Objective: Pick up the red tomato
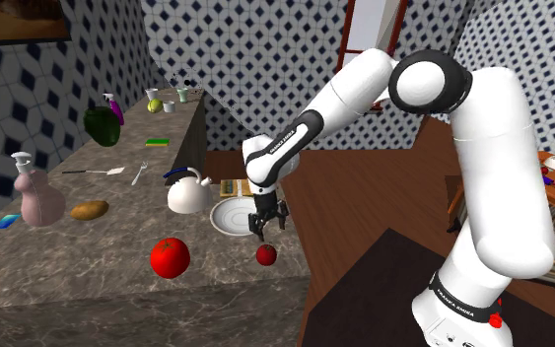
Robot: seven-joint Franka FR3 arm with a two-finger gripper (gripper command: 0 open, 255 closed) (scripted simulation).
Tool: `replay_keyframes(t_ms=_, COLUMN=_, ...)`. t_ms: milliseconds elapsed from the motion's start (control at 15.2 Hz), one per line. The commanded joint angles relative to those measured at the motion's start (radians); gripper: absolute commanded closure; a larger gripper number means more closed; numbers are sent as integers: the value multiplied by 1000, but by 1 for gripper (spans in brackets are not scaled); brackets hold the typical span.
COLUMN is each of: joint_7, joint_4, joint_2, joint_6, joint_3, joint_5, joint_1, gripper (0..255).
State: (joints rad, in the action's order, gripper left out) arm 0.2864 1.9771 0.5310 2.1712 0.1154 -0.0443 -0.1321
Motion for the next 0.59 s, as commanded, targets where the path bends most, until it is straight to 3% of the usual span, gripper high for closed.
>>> replay_keyframes(t_ms=0, joint_7=7, joint_4=-62, joint_2=76, joint_6=1, joint_3=1, joint_5=1, joint_1=-9, gripper=0)
replay_keyframes(t_ms=198, joint_7=16, joint_4=-152, joint_2=177, joint_6=-4, joint_3=3, joint_5=3, joint_1=-23, gripper=0)
replay_keyframes(t_ms=528, joint_7=14, joint_4=-172, joint_2=235, joint_6=33, joint_3=-1, joint_5=6, joint_1=-26, gripper=0)
